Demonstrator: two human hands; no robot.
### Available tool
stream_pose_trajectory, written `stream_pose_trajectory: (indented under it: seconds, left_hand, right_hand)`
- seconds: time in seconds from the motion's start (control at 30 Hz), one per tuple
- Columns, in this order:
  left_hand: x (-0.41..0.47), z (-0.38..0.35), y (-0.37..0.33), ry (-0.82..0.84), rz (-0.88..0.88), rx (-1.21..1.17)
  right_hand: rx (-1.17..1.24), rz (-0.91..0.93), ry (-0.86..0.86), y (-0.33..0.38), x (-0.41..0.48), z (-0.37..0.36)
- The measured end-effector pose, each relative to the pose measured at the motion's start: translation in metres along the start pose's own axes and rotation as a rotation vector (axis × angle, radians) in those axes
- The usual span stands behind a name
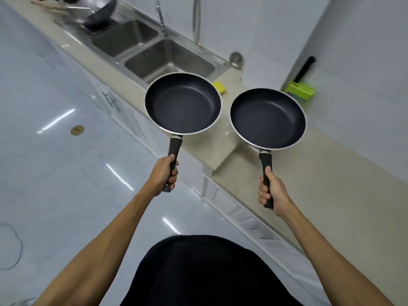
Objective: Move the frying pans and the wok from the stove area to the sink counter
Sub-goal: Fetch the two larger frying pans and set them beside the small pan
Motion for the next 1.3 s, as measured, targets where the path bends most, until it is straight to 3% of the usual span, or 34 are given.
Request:
stream_pose_trajectory:
  seconds: [0.27, 0.6, 0.97, 1.3]
  left_hand:
    - [0.018, 0.146, -0.009, -0.14, 0.022, -0.071]
    - [0.089, 0.265, -0.039, -0.308, 0.01, -0.25]
    - [0.18, 0.398, -0.127, -0.509, -0.003, -0.398]
    - [0.23, 0.512, -0.164, -0.654, -0.035, -0.505]
  right_hand:
    - [-0.155, -0.016, 0.109, -0.002, 0.024, -0.149]
    - [-0.35, -0.015, 0.251, 0.052, 0.118, -0.316]
    - [-0.509, -0.03, 0.42, 0.144, 0.229, -0.537]
    - [-0.595, -0.02, 0.516, 0.162, 0.283, -0.702]
Point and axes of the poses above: each hand's wrist, its own x-axis towards the middle knuckle, its own z-axis out of the back of the hand, y = z × x, the point moved 10 cm from there along x, towards the middle knuckle, and after that the axes turned 1 degree about -z, right-handed, at the moved point
